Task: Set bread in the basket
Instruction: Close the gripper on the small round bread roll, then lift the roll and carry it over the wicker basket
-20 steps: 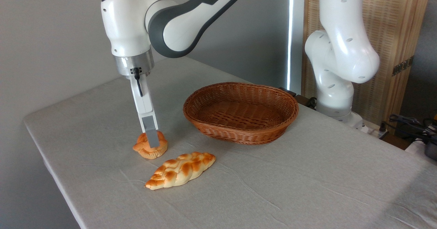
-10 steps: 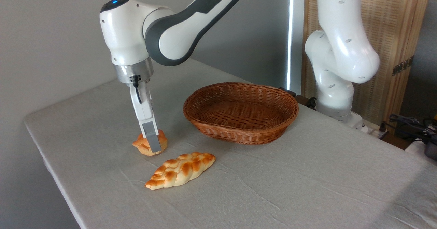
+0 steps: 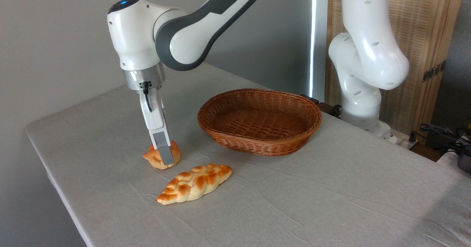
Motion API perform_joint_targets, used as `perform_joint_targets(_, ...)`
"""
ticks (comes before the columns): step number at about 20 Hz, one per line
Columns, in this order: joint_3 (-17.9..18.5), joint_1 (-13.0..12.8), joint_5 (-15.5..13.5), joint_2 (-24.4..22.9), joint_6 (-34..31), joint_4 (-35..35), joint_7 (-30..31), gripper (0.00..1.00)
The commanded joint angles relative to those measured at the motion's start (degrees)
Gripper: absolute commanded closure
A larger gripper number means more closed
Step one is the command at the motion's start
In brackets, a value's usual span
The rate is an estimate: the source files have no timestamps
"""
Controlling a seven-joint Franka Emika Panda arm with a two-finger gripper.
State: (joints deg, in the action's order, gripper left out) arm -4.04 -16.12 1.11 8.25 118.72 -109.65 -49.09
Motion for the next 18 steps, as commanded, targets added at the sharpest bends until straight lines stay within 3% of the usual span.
perform_joint_targets(1,-0.4,-0.1,0.7,0.4,1.2,-0.1,0.0,0.35)
perform_joint_targets(4,-1.0,-0.1,0.7,0.4,1.2,-0.1,0.0,0.58)
perform_joint_targets(10,-1.0,-0.1,0.7,0.4,1.2,-0.1,-0.1,0.7)
perform_joint_targets(14,-1.0,-0.1,0.7,0.4,1.2,-0.1,-0.2,0.71)
perform_joint_targets(18,-1.1,-0.1,0.8,0.4,1.2,-0.1,-0.3,0.81)
